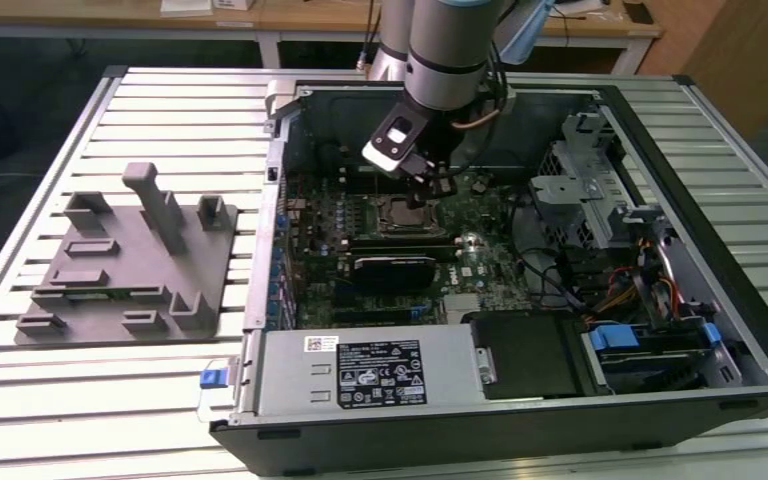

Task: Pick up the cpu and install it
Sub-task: 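Close the cpu cover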

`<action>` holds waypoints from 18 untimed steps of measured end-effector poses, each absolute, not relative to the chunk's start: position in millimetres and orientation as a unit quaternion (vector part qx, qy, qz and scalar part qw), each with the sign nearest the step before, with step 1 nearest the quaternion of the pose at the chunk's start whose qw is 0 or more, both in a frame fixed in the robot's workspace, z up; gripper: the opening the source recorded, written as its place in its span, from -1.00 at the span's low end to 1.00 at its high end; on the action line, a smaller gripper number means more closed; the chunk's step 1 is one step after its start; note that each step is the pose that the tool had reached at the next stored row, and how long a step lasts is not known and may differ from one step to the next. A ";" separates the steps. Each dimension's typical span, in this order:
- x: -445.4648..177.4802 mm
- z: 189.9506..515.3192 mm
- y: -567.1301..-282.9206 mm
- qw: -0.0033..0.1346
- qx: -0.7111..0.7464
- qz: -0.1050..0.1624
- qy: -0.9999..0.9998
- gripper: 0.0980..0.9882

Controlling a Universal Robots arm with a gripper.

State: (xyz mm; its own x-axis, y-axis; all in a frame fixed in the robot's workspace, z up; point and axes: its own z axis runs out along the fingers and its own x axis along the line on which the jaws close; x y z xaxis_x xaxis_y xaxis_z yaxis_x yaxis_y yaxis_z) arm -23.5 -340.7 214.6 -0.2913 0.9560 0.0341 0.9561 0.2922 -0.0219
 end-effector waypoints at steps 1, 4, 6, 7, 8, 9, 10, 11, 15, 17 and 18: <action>-23.5 214.6 -340.7 0.020 -0.588 -0.001 -0.809 -0.98; -23.5 214.6 -340.7 0.020 -0.566 -0.001 -0.824 -0.98; -23.5 214.6 -340.7 0.020 -0.550 0.000 -0.835 -0.98; -23.5 214.6 -340.7 0.020 -0.543 0.000 -0.840 -0.98; -23.5 214.6 -340.7 0.020 -0.535 0.000 -0.844 -0.98; -23.5 214.6 -340.7 0.020 -0.528 0.000 -0.849 -0.98; -23.5 214.6 -340.7 0.020 -0.520 0.000 -0.854 -0.98; -23.5 214.6 -340.7 0.020 -0.512 0.001 -0.859 -0.98; -23.5 214.6 -340.7 0.020 -0.480 0.001 -0.877 -0.98; -23.5 214.6 -340.7 0.020 -0.464 0.002 -0.885 -0.98; -23.5 214.6 -340.7 0.020 -0.456 0.002 -0.890 -0.98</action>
